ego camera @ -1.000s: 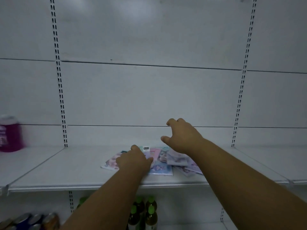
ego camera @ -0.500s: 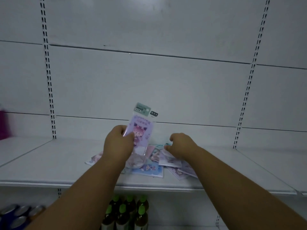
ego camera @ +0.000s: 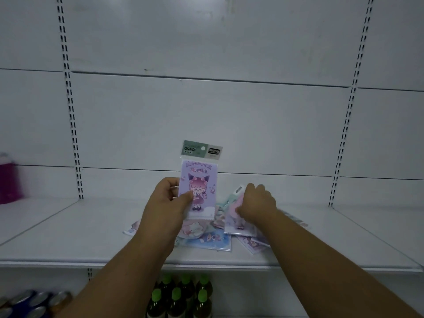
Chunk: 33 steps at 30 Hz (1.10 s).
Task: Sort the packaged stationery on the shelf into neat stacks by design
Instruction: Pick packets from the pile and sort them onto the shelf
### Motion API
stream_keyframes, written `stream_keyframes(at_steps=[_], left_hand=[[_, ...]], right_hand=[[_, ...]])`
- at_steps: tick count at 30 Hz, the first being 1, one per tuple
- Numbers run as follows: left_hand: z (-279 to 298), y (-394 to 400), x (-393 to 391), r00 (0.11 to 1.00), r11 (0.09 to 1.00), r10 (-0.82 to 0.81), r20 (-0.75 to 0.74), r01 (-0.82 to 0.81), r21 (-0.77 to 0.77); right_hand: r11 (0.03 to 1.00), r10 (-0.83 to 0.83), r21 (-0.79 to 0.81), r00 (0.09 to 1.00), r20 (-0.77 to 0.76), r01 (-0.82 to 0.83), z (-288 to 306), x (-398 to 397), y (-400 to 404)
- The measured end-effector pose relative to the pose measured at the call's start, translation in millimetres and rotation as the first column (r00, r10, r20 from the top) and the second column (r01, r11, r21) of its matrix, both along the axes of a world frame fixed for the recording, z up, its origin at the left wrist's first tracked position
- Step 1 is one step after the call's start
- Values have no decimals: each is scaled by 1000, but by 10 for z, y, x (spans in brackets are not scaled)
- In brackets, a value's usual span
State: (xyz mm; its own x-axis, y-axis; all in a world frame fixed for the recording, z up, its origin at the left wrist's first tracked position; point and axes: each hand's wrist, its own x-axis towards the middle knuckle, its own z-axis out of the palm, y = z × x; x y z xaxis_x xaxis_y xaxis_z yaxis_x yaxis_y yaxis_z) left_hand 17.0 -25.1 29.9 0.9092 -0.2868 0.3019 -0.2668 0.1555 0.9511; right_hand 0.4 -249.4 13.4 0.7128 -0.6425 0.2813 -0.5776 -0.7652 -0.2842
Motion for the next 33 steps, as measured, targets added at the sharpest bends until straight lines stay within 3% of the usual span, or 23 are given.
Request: stream_keyframes(at_steps=[3, 5, 8, 12, 25, 33], left_hand=[[-48, 49, 30, 998, 999, -50, -42, 49, -13], [-97, 73, 18, 993, 994, -102, -62, 99, -52], [-180, 29, -45, 984, 985, -166, -61, 162, -67], [-160, -185, -294, 964, 964, -259, -64, 254, -83], [-149, -2117, -2063, 896, 894, -444, -15, 441, -74], [-142, -3306, -2860, 899, 899, -437, -18, 437, -19]], right_hand=[[985, 36, 154, 962, 272, -80, 9, -60, 73], [942, -2, 294, 875, 485, -161, -2, -174, 120], [789, -190, 543, 726, 661, -288, 32, -470, 170], [659, -258, 630, 663, 703, -411, 159, -1024, 50], [773, -348, 551, 515, 783, -314, 247, -3309, -1564], [779, -325, 540, 531, 783, -320, 223, -4082, -2780]])
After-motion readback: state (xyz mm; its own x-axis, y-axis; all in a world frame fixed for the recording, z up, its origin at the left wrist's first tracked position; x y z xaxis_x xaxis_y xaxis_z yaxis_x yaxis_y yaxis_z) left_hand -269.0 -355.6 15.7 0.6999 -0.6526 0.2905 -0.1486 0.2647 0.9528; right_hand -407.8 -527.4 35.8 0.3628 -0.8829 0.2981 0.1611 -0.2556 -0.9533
